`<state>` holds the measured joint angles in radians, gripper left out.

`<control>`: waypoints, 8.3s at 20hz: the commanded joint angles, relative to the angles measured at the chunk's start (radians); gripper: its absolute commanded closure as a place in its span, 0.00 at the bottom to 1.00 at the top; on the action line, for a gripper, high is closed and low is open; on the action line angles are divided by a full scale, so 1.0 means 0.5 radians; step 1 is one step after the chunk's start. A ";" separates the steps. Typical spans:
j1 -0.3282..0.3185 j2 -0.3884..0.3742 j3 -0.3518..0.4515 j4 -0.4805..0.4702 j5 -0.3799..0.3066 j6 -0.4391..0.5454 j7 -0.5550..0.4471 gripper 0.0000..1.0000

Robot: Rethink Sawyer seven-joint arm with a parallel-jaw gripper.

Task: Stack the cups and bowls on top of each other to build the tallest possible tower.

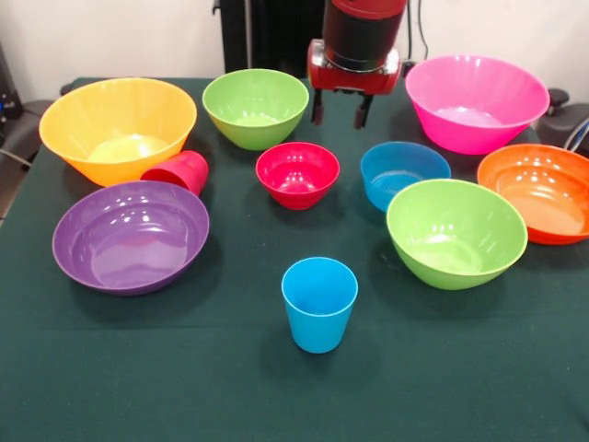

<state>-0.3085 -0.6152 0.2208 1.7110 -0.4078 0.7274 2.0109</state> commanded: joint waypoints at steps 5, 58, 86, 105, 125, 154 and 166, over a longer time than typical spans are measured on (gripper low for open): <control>0.124 0.218 -0.093 0.147 0.108 -0.460 0.472 0.00; 0.383 0.595 -0.190 -0.182 0.604 -0.809 0.402 0.00; 0.287 0.455 -0.157 -0.137 0.555 -0.666 0.243 0.00; 0.244 0.467 -0.033 -0.161 0.647 -0.566 0.249 0.00; 0.333 0.402 -0.075 -0.037 0.724 -0.499 0.281 0.00; 0.154 0.436 -0.070 0.020 0.551 -0.510 0.077 0.00; 0.178 0.419 -0.040 0.014 0.613 -0.423 0.123 0.00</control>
<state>-0.2218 -0.4110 0.1285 1.6909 -0.0873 0.4112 2.0689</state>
